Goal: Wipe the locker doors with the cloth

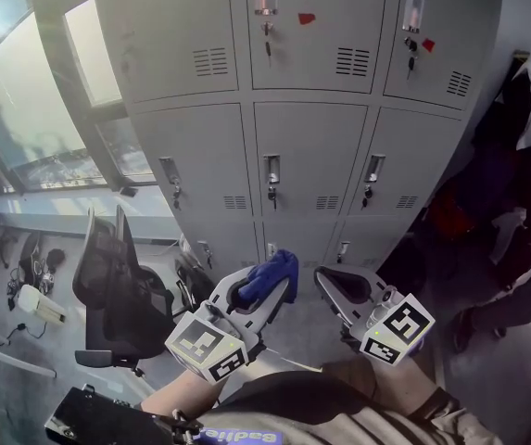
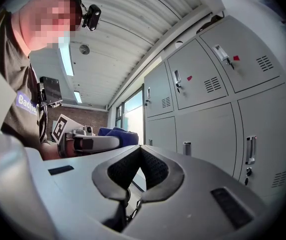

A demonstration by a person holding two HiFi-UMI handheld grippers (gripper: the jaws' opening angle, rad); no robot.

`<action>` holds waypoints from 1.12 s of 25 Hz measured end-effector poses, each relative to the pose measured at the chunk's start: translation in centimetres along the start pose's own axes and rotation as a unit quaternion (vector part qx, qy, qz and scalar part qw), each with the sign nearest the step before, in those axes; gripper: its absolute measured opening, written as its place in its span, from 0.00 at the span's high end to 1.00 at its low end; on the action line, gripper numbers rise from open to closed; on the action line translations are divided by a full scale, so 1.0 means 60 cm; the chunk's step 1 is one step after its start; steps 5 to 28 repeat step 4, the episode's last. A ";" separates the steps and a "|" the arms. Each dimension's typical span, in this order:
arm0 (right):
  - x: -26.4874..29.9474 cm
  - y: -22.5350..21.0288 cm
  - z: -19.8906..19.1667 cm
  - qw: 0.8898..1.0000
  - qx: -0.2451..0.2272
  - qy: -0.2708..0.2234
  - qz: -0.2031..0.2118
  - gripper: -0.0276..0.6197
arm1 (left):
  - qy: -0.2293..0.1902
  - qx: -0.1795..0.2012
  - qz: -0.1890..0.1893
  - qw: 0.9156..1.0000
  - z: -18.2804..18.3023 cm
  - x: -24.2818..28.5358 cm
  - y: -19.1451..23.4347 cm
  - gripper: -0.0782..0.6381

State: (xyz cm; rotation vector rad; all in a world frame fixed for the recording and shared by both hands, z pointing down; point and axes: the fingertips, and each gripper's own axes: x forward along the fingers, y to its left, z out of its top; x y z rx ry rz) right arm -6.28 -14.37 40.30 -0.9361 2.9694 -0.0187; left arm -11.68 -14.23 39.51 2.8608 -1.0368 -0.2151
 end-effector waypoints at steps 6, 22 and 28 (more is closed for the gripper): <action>0.002 -0.002 0.002 1.000 0.000 0.001 0.000 0.96 | 0.000 -0.004 0.003 1.000 -0.001 0.000 0.005 0.75; 0.002 -0.002 0.002 1.000 0.000 0.001 0.000 0.96 | 0.000 -0.004 0.003 1.000 -0.001 0.000 0.005 0.75; 0.002 -0.002 0.002 1.000 0.000 0.001 0.000 0.96 | 0.000 -0.004 0.003 1.000 -0.001 0.000 0.005 0.75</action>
